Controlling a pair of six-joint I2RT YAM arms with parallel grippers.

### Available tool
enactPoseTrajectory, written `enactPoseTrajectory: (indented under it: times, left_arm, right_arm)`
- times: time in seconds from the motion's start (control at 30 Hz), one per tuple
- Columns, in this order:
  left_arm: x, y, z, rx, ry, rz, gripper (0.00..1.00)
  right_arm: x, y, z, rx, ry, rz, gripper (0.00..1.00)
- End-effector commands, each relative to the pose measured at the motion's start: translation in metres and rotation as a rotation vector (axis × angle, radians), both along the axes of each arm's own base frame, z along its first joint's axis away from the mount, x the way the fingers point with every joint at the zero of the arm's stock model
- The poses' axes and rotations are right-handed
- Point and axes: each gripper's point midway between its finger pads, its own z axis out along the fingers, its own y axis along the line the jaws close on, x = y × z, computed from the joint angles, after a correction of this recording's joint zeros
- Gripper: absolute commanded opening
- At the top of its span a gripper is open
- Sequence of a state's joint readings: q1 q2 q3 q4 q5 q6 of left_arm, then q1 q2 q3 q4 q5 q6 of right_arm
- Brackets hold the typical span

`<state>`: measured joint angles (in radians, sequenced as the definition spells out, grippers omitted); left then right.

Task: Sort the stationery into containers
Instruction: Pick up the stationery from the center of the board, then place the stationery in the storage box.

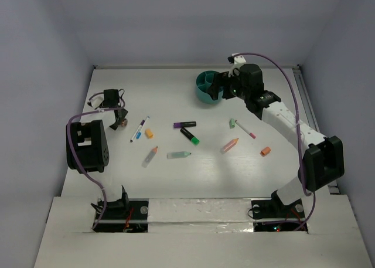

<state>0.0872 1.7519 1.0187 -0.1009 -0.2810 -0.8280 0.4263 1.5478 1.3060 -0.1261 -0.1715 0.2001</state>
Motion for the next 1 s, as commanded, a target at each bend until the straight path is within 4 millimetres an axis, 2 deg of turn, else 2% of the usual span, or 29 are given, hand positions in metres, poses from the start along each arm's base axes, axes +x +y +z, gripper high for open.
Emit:
enactPoseTrajectory:
  times: [0.0,0.03,0.1,0.13,0.2,0.23,0.27,0.3,0.33,0.37,0.4,0.43,0.47,0.5,0.53,0.57,0.6,0.7,0.8,0.97]
  left_arm:
    - [0.019,0.006,0.058,0.060,-0.114,-0.057,0.00]
    - [0.021,0.007,0.073,0.073,-0.140,-0.072,0.00]
    - [0.028,0.002,0.112,0.092,-0.223,-0.135,0.00]
    - [0.031,-0.010,0.148,0.103,-0.311,-0.238,0.00]
    - [0.029,-0.029,0.178,0.101,-0.410,-0.374,0.00]
    - [0.021,-0.047,0.210,0.092,-0.509,-0.471,0.00]
    - [0.017,-0.075,0.231,0.062,-0.614,-0.636,0.00]
    - [0.006,-0.092,0.227,0.034,-0.634,-0.714,0.02]
    - [-0.011,-0.114,0.249,0.003,-0.721,-0.831,0.03]
    - [-0.021,-0.124,0.250,-0.033,-0.742,-0.880,0.03]
    - [-0.034,-0.138,0.236,-0.078,-0.736,-0.939,0.04]
    - [-0.053,-0.160,0.249,-0.113,-0.803,-1.061,0.05]
    - [-0.066,-0.177,0.247,-0.143,-0.819,-1.133,0.05]
    - [-0.077,-0.188,0.237,-0.179,-0.811,-1.174,0.05]
    - [-0.092,-0.203,0.246,-0.189,-0.855,-1.257,0.05]
    - [-0.100,-0.214,0.245,-0.199,-0.857,-1.297,0.06]
    - [-0.113,-0.235,0.247,-0.217,-0.861,-1.369,0.06]
    - [-0.132,-0.262,0.253,-0.213,-0.866,-1.489,0.06]
    - [-0.141,-0.269,0.254,-0.211,-0.882,-1.534,0.05]
    - [-0.154,-0.274,0.263,-0.188,-0.933,-1.584,0.05]
  right_arm:
    - [-0.011,0.020,0.033,0.095,-0.069,0.083,0.90]
    - [-0.013,0.024,0.038,0.116,-0.071,0.103,0.89]
    - [-0.028,0.040,0.045,0.170,-0.057,0.194,0.74]
    - [-0.032,0.047,0.054,0.217,-0.066,0.227,0.72]
    - [-0.048,0.063,0.061,0.285,-0.031,0.318,0.74]
    - [-0.050,0.067,0.070,0.317,-0.043,0.339,0.77]
    - [-0.057,0.071,0.072,0.346,-0.030,0.376,0.80]
    - [-0.062,0.074,0.074,0.394,0.002,0.388,0.88]
    - [-0.064,0.078,0.084,0.430,-0.021,0.413,0.91]
    - [-0.071,0.082,0.086,0.454,-0.004,0.455,0.96]
    - [-0.074,0.084,0.090,0.478,0.000,0.477,0.98]
    - [-0.078,0.087,0.100,0.523,-0.006,0.506,1.00]
    - [-0.088,0.093,0.102,0.543,0.002,0.557,1.00]
    - [-0.088,0.096,0.101,0.562,0.013,0.575,1.00]
    - [-0.097,0.105,0.106,0.590,0.020,0.617,1.00]
    - [-0.102,0.110,0.106,0.593,0.034,0.649,1.00]
    - [-0.106,0.115,0.105,0.595,0.041,0.664,1.00]
    - [-0.118,0.129,0.108,0.597,0.031,0.704,1.00]
    - [-0.119,0.132,0.110,0.604,0.029,0.698,1.00]
    - [-0.105,0.135,0.090,0.575,0.080,0.603,1.00]
